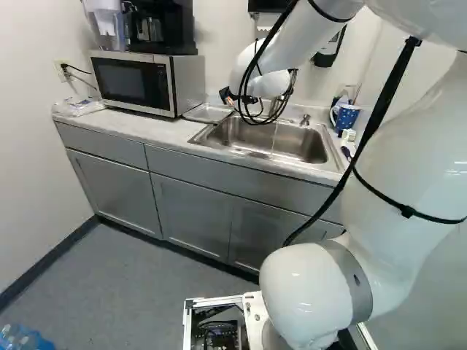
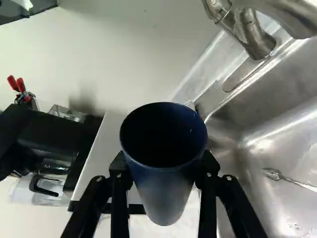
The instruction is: Rinse the cup and place it in the tray
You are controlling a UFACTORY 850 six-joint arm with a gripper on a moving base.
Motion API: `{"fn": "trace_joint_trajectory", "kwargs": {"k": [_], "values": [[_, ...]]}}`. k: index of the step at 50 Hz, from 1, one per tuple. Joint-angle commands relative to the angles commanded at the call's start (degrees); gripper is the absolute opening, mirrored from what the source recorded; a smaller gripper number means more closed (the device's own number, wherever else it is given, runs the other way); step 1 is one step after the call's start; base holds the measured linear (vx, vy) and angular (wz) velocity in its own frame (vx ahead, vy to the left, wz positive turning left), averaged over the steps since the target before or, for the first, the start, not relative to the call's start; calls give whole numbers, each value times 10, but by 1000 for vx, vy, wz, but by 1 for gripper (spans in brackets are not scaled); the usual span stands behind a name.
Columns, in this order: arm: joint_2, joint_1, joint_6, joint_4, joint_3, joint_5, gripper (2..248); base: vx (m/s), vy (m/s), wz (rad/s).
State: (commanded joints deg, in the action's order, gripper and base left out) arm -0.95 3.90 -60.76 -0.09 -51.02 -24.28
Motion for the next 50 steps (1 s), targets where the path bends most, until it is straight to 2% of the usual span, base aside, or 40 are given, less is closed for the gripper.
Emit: {"fn": "trace_joint_trajectory", "kwargs": {"k": [50], "values": [[0,0,301,0,0,0,126,0,0,0]]}}
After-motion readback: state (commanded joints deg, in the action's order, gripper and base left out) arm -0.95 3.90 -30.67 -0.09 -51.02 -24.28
